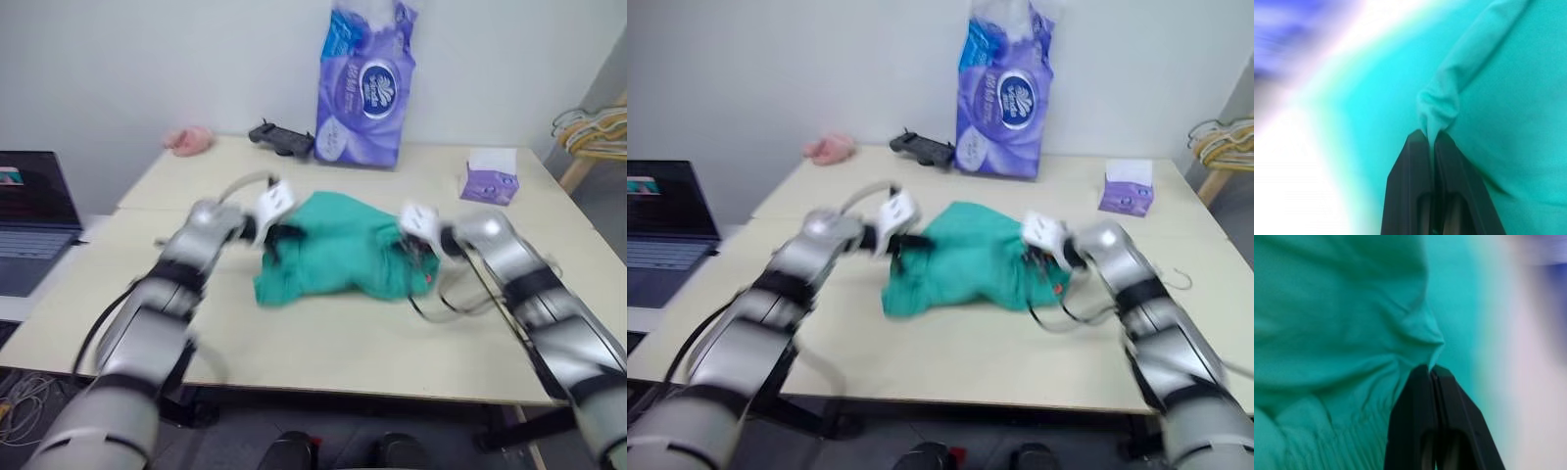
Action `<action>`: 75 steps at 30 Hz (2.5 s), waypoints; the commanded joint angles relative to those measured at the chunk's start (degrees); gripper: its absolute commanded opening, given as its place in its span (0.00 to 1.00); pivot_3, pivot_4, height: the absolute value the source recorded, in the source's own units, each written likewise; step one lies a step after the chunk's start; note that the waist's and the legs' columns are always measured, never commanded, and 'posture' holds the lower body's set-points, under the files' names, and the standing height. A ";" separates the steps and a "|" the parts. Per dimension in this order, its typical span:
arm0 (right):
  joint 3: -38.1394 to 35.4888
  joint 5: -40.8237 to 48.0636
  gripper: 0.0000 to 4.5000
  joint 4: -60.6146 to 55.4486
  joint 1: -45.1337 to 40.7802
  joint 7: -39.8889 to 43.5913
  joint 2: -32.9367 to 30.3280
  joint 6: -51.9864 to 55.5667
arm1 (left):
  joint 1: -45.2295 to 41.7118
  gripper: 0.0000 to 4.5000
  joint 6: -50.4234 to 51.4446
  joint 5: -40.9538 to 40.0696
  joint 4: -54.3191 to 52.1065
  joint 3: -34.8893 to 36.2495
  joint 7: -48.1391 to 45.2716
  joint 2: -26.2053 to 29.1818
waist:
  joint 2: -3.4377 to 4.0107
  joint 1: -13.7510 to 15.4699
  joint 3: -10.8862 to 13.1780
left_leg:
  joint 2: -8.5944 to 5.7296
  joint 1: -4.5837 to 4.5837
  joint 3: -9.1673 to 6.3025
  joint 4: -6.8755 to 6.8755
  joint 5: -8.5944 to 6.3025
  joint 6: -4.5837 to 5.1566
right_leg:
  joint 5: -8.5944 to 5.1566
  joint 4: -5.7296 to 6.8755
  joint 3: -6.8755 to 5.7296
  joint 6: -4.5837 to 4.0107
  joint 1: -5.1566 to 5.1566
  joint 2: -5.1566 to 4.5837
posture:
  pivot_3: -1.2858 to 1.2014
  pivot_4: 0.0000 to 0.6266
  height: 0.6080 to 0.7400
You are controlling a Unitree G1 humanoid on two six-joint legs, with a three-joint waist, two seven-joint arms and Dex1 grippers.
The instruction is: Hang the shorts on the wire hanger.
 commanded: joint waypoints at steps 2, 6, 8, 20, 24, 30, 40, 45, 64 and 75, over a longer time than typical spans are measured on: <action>-3.85 -4.90 0.01 8.45 -10.33 -24.17 -3.30 -5.41 | -13.61 0.00 -5.30 4.03 6.08 7.71 24.50 7.39 | -0.16 -0.76 -0.30 | 0.10 -0.67 0.04 -0.33 -0.12 -0.20 | -0.08 0.15 -0.18 -0.14 -1.00 -0.09 | 0.57 0.00 1.00; -3.10 -8.22 0.01 8.09 -10.21 -28.07 -3.64 -12.20 | -15.81 0.00 -11.86 7.62 5.79 8.42 21.48 9.45 | -0.08 -1.92 -1.82 | -0.09 -0.62 0.10 -0.25 -0.14 -0.17 | -0.11 0.18 -0.19 -0.18 -1.09 -0.32 | 0.57 0.00 1.00; -3.46 -8.39 0.01 7.63 -7.36 -25.72 -3.23 -15.50 | -12.78 0.00 -14.52 7.31 5.37 9.66 17.28 10.05 | -0.08 -2.18 -1.83 | -0.20 -0.49 0.06 -0.39 -0.29 0.08 | -0.11 -0.03 -0.20 -0.17 -1.06 -0.38 | 0.57 0.01 1.00; -6.44 1.87 0.01 -12.36 21.83 18.75 -3.05 -21.22 | 48.27 0.00 3.30 -15.89 -40.81 16.80 -56.40 26.06 | 0.78 -5.26 -0.59 | 0.05 2.68 0.89 -1.09 -0.58 1.02 | 0.09 -0.31 0.22 -0.12 1.68 0.06 | 0.58 0.09 1.00; -6.61 3.74 0.01 -25.57 30.44 26.78 -4.55 -15.77 | 61.92 0.00 13.33 -20.22 -59.53 19.58 -60.05 32.27 | 0.64 -3.45 -0.50 | 0.53 3.00 0.50 -0.98 -0.58 0.99 | 0.02 -0.03 0.12 -0.30 1.91 0.45 | 0.58 0.09 1.00; -5.23 5.54 0.01 -41.41 43.59 34.04 -6.34 -5.68 | 68.92 0.00 20.60 -23.68 -72.03 19.98 -64.22 37.42 | 0.87 0.02 -0.69 | 0.74 3.31 0.23 -1.01 -0.62 0.94 | -0.14 -0.07 -0.20 -0.61 2.31 0.72 | 0.59 0.08 1.00; -7.53 7.83 0.01 -70.81 62.88 40.10 -15.82 10.08 | 71.12 0.00 21.96 -23.26 -78.05 19.40 -66.46 38.35 | 0.86 1.22 -0.71 | 0.83 3.40 0.23 -0.97 -0.69 0.85 | -0.23 -0.17 -0.23 -0.72 2.48 0.78 | 0.58 0.08 1.00; -7.80 8.34 0.01 -81.59 69.22 39.97 -18.12 16.98 | 72.42 0.00 22.01 -23.23 -79.98 18.13 -67.04 37.66 | 0.84 1.23 -0.71 | 0.85 3.52 0.27 -0.98 -0.70 0.85 | -0.47 -0.20 -0.23 -0.54 2.60 0.80 | 0.57 0.08 1.00; -7.25 11.58 0.01 -103.16 76.97 42.31 -24.25 41.25 | 73.25 0.00 16.74 -21.79 -78.48 16.26 -73.85 39.36 | 0.74 1.14 -0.78 | 0.92 3.56 0.26 -0.99 -0.73 0.80 | -0.53 -0.38 -0.28 -0.57 2.70 0.84 | 0.56 0.06 1.00; -5.92 16.43 0.29 -105.30 78.41 43.39 -26.97 47.81 | 72.68 0.35 16.25 -21.48 -76.77 15.77 -75.87 39.51 | 0.70 1.13 -0.80 | 0.94 3.56 0.24 -0.99 -0.73 0.79 | -0.53 -0.42 -0.31 -0.56 2.73 0.84 | 0.56 0.06 1.00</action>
